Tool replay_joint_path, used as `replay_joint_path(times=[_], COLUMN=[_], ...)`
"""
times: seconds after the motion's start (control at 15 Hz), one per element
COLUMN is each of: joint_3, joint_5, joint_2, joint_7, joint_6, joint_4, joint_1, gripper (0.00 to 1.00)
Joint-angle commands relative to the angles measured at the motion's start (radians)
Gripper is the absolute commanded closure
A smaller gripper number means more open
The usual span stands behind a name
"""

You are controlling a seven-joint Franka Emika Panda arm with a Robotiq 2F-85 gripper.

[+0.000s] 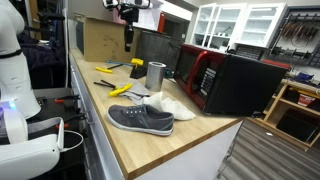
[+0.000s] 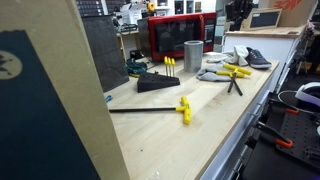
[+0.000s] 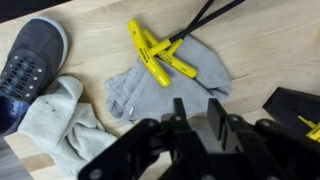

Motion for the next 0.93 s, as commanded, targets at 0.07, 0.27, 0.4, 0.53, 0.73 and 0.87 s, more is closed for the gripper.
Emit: replay_joint_path(times=[0.07,0.27,0.4,0.53,0.73,0.87], joint_3=[-0.031,-0.032,-0.044,-0.046,-0.046,-0.046], joint_5=[0.080,0.093,0.117,0.119,0.120,0.120], joint_2=[-0.026,0.001,0.001,0.001,0.000,0.000], joint_7=[0.000,-0.014,-0.029,-0.030,-0.030,-0.030], joint_6=[-0.049,-0.060,-0.085,-0.086,-0.086,-0.087], joint_4=[-0.031,-0.019,-0.023,-0.025,-0.025,-0.025], joint_1=[-0.016,-0.018,-0.019,-0.020,-0.019,-0.019], gripper=[0.30,0.30,0.17,0.14,0.14,0.14])
